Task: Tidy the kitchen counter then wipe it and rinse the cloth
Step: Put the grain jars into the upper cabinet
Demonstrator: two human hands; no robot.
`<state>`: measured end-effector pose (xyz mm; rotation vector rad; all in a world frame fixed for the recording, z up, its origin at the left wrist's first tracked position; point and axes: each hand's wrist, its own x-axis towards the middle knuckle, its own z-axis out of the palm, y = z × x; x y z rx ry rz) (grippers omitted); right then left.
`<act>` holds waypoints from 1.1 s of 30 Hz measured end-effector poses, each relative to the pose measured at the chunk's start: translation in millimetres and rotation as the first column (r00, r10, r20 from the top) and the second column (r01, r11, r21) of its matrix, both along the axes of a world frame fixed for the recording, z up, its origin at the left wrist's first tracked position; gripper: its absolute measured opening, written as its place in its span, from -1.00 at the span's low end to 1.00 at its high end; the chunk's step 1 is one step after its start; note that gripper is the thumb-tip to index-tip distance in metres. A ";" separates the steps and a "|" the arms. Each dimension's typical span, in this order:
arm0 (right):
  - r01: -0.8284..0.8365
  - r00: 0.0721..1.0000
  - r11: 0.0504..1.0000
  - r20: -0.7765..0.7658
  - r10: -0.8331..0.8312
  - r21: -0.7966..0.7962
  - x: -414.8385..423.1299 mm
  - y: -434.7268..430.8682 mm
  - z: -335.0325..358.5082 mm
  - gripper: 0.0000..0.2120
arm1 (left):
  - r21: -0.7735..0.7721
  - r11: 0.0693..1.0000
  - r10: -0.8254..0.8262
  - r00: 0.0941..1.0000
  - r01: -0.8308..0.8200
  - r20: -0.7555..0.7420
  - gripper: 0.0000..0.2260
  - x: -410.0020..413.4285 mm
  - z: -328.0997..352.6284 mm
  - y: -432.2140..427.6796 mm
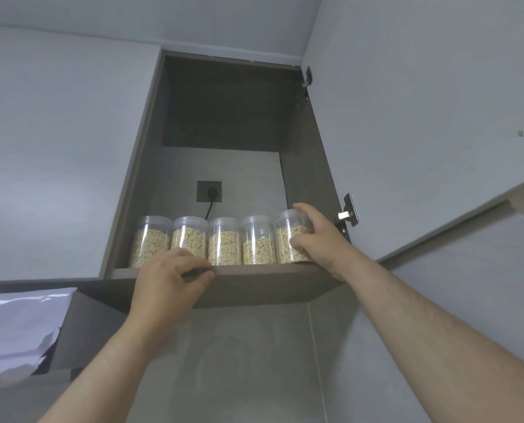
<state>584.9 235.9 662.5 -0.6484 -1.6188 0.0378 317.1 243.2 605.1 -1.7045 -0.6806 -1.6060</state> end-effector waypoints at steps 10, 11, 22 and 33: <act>0.064 0.996 0.992 0.065 -0.057 -0.109 2.4 -2.9 3.4 -0.28 | 0.022 1.000 -0.011 1.000 0.011 0.001 -0.73 0.0 -0.5 0.4; 0.070 0.996 0.990 0.063 -0.063 -0.123 2.0 -3.0 4.0 -0.27 | 0.023 1.000 -0.010 1.000 0.010 -0.003 -0.72 -0.3 -0.6 0.4; 0.148 0.984 0.977 0.119 -0.130 -0.155 2.2 -2.3 6.0 -0.26 | 0.038 0.999 -0.028 1.000 0.028 0.004 -0.83 0.3 -0.8 0.7; 0.339 0.912 0.933 0.287 -0.294 -0.121 -1.6 -4.5 8.1 -0.22 | 0.031 0.999 -0.026 1.000 0.026 -0.006 -0.94 -2.0 -1.1 1.6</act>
